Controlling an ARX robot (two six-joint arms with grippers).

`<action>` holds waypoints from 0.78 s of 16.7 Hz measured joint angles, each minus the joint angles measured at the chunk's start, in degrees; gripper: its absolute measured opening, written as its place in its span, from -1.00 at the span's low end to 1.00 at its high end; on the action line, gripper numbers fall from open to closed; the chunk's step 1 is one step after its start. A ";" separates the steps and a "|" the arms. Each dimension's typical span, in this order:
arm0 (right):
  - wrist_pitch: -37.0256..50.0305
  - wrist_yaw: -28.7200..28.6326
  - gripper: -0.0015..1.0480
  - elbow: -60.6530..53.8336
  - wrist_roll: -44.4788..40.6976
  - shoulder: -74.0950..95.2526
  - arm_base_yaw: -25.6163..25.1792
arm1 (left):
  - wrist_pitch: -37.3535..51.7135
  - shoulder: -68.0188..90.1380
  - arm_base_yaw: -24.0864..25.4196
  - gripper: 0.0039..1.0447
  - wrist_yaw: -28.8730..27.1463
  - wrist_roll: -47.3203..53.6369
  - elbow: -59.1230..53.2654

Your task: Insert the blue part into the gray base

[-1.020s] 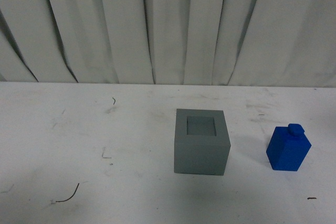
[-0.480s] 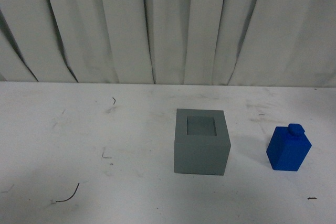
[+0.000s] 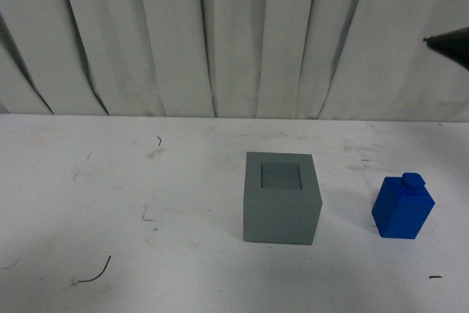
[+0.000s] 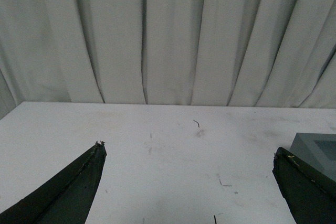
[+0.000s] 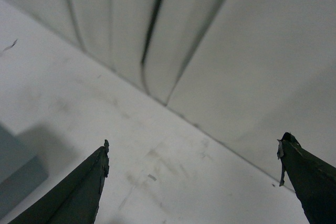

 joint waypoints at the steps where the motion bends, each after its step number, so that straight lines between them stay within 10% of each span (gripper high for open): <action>1: -3.41 -1.57 0.88 1.25 -4.31 0.66 0.42 | 0.00 0.00 -0.02 0.88 0.02 0.02 0.00; 4: -15.56 -4.50 0.88 6.05 -17.42 3.06 1.11 | -0.02 0.00 0.00 0.88 0.02 0.00 0.00; 7: -48.96 -1.14 0.88 21.55 -50.21 12.26 4.55 | 0.00 0.00 0.00 0.88 0.00 0.02 0.00; 13: -63.34 6.08 0.88 30.77 -62.07 19.54 5.95 | 0.00 0.00 0.00 0.88 0.02 0.00 0.00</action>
